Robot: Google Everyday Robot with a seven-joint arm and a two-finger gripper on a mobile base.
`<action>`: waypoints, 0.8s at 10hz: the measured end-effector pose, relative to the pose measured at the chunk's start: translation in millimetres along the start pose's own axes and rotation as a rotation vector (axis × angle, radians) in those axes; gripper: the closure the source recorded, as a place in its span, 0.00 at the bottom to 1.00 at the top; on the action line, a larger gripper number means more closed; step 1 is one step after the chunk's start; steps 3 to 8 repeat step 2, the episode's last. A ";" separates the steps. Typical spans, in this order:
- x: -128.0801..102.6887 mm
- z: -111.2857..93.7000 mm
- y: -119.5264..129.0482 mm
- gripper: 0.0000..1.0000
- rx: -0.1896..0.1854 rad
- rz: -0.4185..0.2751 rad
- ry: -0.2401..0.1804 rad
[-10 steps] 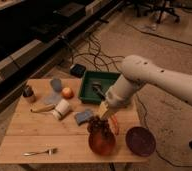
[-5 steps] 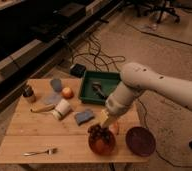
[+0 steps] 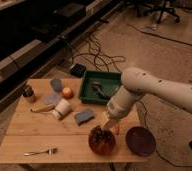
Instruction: Place grapes in red bowl
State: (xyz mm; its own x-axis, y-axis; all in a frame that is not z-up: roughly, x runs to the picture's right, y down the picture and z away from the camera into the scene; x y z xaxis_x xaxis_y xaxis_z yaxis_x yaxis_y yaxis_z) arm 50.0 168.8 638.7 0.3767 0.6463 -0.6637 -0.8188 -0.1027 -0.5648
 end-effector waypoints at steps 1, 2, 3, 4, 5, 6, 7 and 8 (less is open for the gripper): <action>0.2 4.2 -2.1 0.20 -0.006 0.006 0.009; 0.3 5.3 -2.3 0.20 -0.009 0.007 0.014; 0.3 5.3 -2.3 0.20 -0.009 0.007 0.014; 0.3 5.3 -2.3 0.20 -0.009 0.007 0.014; 0.3 5.3 -2.3 0.20 -0.009 0.007 0.014; 0.3 5.3 -2.3 0.20 -0.009 0.007 0.014; 0.3 5.3 -2.3 0.20 -0.009 0.007 0.014; 0.3 5.3 -2.3 0.20 -0.009 0.007 0.014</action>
